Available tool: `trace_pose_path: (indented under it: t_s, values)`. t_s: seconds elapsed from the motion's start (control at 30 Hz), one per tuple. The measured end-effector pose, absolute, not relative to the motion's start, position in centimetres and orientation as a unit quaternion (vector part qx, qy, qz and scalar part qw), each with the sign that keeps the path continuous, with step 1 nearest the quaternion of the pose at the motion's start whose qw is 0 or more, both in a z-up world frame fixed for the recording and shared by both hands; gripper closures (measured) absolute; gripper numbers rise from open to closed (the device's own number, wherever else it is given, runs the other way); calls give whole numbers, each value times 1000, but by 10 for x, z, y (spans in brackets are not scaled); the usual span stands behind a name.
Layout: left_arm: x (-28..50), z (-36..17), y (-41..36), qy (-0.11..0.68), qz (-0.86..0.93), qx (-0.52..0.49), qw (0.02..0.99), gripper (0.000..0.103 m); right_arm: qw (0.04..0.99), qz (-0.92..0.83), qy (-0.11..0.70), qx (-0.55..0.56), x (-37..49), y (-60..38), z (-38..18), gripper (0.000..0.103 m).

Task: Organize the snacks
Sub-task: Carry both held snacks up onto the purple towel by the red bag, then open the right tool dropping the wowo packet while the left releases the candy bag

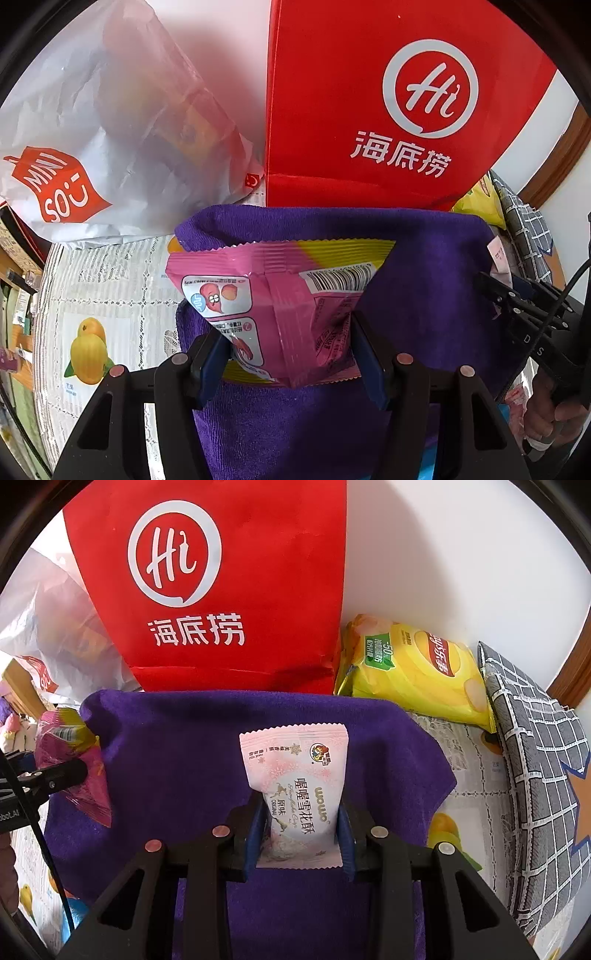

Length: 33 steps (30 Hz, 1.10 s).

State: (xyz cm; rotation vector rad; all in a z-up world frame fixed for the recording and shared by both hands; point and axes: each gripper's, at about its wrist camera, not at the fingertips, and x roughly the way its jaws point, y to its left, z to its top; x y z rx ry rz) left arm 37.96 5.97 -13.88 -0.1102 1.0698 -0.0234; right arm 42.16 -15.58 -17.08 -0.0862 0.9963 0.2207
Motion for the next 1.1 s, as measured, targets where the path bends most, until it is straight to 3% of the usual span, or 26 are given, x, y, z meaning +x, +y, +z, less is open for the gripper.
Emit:
trace_pose_path:
  t_s: [0.2,0.77,0.93,1.1]
  values:
    - [378,-140,57,513,-12,-45,857,43,869,103,482,-43,422,-155,-173,67]
    - [384,-146,48,522,-17,-32,852,43,872,104,477,-40,420,-158,-166,54]
    - [383,-146,46,517,-24,-31,855,43,877,107,468,-33,415,-158,-159,43]
    - [384,-147,47,521,-22,-28,853,42,878,110,464,-27,413,-159,-155,40]
